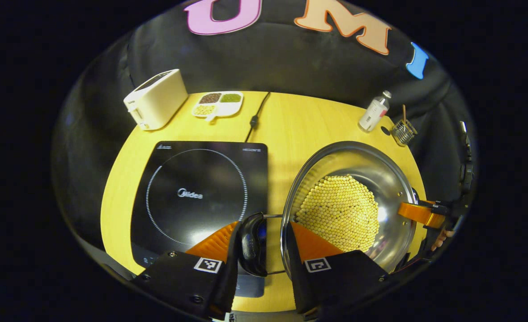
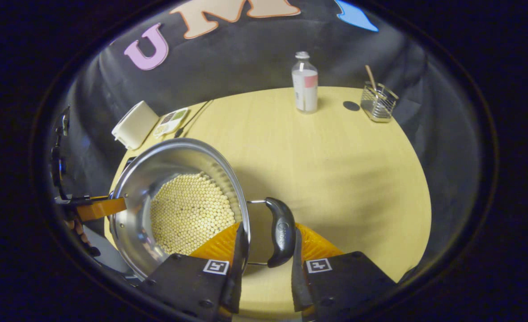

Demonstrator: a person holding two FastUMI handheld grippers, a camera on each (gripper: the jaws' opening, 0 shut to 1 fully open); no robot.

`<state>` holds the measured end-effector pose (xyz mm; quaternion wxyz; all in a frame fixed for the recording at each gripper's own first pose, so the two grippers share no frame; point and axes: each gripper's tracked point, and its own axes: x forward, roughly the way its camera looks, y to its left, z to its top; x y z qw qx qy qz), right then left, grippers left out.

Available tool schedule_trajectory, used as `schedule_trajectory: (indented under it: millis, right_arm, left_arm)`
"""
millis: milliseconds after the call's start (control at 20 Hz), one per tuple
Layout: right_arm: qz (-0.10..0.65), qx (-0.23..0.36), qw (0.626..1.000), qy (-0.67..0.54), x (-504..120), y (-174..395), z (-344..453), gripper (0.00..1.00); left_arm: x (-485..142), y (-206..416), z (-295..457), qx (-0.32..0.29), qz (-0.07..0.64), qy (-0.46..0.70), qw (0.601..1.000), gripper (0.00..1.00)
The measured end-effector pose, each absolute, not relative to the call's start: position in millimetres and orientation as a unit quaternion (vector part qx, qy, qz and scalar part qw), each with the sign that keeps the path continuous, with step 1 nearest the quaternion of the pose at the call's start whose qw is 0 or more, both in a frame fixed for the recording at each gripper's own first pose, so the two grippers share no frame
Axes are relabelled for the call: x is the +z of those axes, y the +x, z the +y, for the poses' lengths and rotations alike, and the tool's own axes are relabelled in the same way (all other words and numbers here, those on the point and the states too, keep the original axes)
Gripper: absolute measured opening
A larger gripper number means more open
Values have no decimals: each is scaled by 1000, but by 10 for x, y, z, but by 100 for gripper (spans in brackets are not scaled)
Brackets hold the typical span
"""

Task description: First push the handle of the pot to place it horizontally, then grasp the pot with both hands and set it on the induction cooktop.

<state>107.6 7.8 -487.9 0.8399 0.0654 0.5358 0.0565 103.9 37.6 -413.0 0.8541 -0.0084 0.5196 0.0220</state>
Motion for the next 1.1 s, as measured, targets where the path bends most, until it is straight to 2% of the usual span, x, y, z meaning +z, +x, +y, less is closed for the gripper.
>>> schedule_trajectory:
  millis: [250,300,450,500,600,800,950,1000,1100]
  right_arm:
    - [528,43,846,52,-4763,1088,639,42]
    - [524,37,849,49,-4769,1098,773,48]
    - [532,7,845,50,-4737,983,1209,48]
    - [534,-1,844,48,-4742,956,1368,42]
    - [536,-16,843,44,-4752,901,1680,42]
    - [544,-29,838,31,-4762,920,2082,42]
    - [547,-36,836,34,-4811,970,2320,42]
    - [546,-37,836,36,-4828,994,2396,48]
    - [547,-41,835,40,-4868,1015,2534,48]
  left_arm:
    - [-4064,1097,936,1,510,-16,860,53]
    - [-4076,1135,1075,-7,508,-17,861,53]
    - [-4094,1174,1518,-34,516,-18,856,53]
    - [-4099,1204,1667,-42,516,-15,855,55]
    - [-4134,1240,1942,-52,517,-13,854,51]
    - [-4182,1366,2310,-67,511,-8,857,55]
    - [-4133,1465,2546,-66,496,4,866,52]
    - [-4118,1510,2613,-66,488,8,870,52]
    - [-4121,1581,2733,-68,481,20,874,52]
